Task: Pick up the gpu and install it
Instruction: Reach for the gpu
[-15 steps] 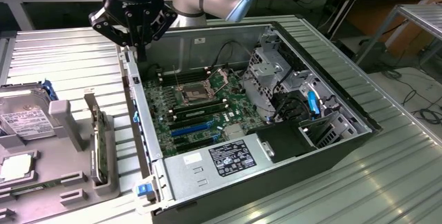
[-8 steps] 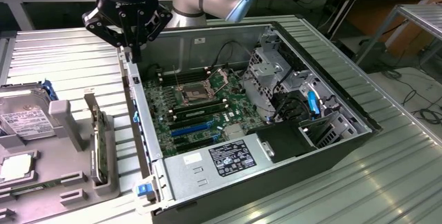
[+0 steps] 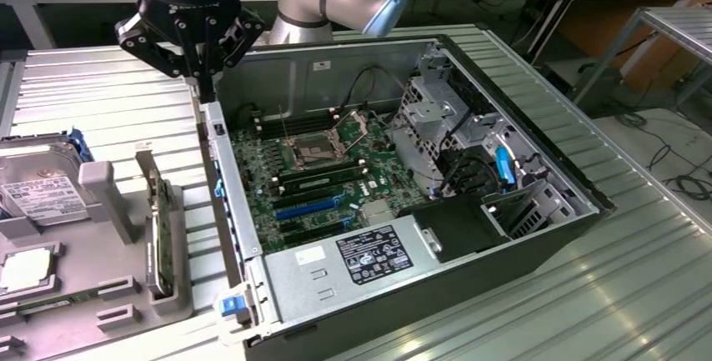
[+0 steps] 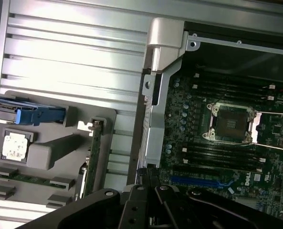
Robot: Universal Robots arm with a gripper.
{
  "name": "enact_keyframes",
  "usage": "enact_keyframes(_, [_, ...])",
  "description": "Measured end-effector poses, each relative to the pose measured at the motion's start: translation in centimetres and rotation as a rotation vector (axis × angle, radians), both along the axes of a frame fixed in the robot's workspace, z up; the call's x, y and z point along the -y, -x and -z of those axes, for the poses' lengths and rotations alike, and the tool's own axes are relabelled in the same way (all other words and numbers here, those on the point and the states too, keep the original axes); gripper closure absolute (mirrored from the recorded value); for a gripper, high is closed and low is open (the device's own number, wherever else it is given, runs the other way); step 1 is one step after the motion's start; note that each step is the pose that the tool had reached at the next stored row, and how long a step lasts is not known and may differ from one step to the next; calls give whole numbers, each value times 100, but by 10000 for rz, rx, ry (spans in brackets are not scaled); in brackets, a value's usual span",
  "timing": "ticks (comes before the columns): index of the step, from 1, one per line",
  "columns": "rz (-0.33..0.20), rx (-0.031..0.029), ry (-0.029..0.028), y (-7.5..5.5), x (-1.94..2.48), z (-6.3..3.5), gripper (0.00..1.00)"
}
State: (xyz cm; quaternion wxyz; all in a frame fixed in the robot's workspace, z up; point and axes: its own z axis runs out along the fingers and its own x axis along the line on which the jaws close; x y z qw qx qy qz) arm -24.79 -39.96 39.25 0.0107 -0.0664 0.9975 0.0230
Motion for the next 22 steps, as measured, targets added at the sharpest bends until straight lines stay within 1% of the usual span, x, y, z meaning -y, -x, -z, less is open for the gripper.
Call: enact_keyframes(22, [233,0,0,286,0,1,89])
